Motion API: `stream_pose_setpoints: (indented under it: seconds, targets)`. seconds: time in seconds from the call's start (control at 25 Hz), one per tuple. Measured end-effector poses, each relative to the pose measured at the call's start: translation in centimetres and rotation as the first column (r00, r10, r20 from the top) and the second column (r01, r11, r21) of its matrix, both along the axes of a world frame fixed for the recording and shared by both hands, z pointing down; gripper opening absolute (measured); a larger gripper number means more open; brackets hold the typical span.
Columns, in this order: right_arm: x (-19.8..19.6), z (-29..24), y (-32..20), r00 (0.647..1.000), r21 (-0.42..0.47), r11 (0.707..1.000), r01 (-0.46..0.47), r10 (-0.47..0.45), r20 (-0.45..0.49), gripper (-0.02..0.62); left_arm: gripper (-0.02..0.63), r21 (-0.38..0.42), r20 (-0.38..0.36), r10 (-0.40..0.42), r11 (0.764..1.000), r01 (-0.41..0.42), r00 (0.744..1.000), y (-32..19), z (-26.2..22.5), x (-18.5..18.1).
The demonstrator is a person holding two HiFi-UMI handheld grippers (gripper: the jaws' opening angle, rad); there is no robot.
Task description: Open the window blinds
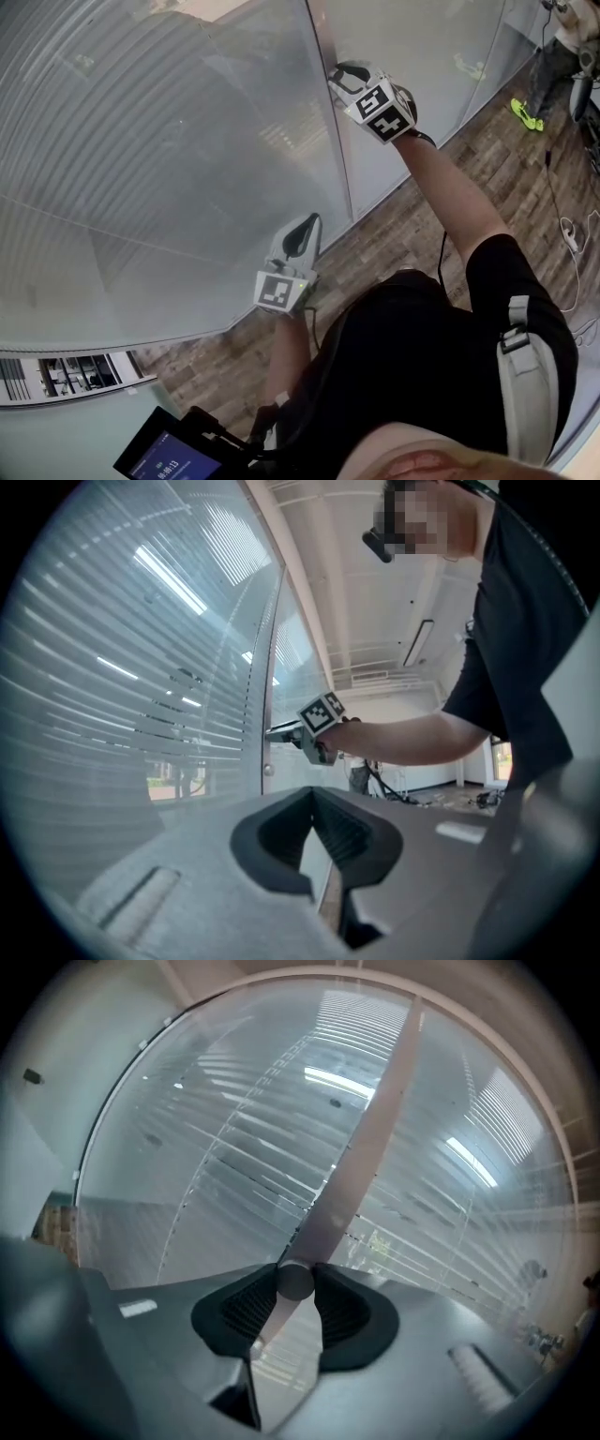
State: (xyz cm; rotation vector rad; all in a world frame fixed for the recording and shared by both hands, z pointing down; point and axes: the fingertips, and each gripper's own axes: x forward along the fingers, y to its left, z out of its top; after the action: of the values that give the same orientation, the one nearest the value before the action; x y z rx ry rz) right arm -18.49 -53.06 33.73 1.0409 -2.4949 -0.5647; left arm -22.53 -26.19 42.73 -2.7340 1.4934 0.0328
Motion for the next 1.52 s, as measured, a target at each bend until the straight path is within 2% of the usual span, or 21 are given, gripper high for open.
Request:
stream_pose_setpoints:
  seconds: [0.2,0.28,0.4,0.56,1.0,1.24,1.28,1.32,1.44,1.52]
  targets:
    - [0.0,0.2,-0.7,0.979,-0.149,0.989,0.009,0.022,0.203,0.127,0.003,-0.006,0.008,-0.007,1.0,0.007,1.0,0.0,0.0,0.0]
    - [0.2,0.5,-1.2,0.954,-0.223,0.974,0.033,0.036,0.299,0.127,0.003,-0.003,0.009,-0.009,1.0,0.009,1.0,0.0,0.0,-0.2]
    - [0.5,0.5,-1.3,0.897,-0.319,0.944,0.081,0.07,0.435,0.127,0.003,0.001,0.006,-0.013,1.0,0.013,1.0,0.3,0.0,-0.5]
    - [0.5,0.4,-1.4,0.856,-0.362,0.928,0.091,0.113,0.504,0.126,0.003,-0.007,0.005,-0.024,1.0,0.024,1.0,0.6,0.1,-1.1]
    - [0.1,0.8,-1.7,0.863,-0.347,0.934,0.08,0.11,0.493,0.124,0.003,-0.003,0.005,-0.026,1.0,0.026,1.0,1.0,0.2,-1.4]
    - [-0.2,1.0,-1.9,0.885,-0.326,0.941,0.085,0.079,0.46,0.131,0.003,0.003,0.007,-0.018,1.0,0.018,1.0,1.0,0.2,-1.1]
    - [-0.3,0.9,-1.9,0.889,-0.317,0.944,0.091,0.067,0.454,0.158,0.003,0.004,0.006,-0.02,1.0,0.02,1.0,1.0,0.2,-1.1]
    - [-0.4,0.8,-1.9,0.892,-0.306,0.947,0.096,0.055,0.449,0.238,0.003,0.005,0.005,-0.022,1.0,0.022,1.0,1.0,0.2,-1.1]
    - [-0.4,0.5,-1.2,0.919,-0.238,0.967,0.092,0.009,0.394,0.266,0.003,-0.001,-0.002,-0.03,1.0,0.03,1.0,1.3,0.5,-1.4]
    - [-0.3,0.2,-0.6,0.964,-0.14,0.988,0.067,-0.027,0.266,0.27,0.003,-0.004,-0.002,-0.034,0.999,0.034,0.999,1.4,0.7,-1.5]
